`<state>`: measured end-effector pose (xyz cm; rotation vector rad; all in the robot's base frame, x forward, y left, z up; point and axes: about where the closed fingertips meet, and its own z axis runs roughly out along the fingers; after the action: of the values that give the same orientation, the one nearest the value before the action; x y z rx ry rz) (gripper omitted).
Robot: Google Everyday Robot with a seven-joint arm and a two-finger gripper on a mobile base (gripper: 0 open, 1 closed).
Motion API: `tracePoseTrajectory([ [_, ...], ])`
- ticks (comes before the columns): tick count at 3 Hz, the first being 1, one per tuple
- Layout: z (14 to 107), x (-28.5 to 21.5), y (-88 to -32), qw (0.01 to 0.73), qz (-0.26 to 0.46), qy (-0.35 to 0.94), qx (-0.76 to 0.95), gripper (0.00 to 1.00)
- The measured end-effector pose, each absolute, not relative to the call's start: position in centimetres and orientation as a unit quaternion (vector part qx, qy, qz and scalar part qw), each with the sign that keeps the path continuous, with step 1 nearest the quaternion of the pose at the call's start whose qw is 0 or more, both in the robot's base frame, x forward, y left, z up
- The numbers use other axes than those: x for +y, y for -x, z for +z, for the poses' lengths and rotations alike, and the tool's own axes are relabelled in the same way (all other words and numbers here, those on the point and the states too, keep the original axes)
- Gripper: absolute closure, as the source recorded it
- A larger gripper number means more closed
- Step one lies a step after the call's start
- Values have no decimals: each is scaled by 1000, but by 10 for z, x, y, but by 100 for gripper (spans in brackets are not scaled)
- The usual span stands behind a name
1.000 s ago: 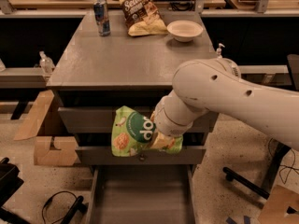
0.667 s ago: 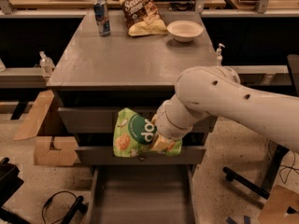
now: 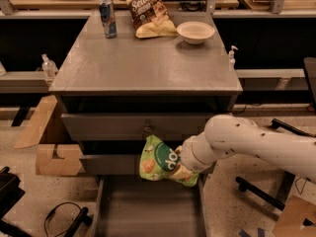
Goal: Place green rice chip bag into bottom drawer
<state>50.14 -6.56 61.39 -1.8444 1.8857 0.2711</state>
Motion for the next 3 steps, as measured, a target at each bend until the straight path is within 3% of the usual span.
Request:
tracePoseTrajectory([
  [2, 519, -118, -517, 250, 126, 658, 699, 100],
  [3, 513, -116, -516, 249, 131, 660, 697, 100],
])
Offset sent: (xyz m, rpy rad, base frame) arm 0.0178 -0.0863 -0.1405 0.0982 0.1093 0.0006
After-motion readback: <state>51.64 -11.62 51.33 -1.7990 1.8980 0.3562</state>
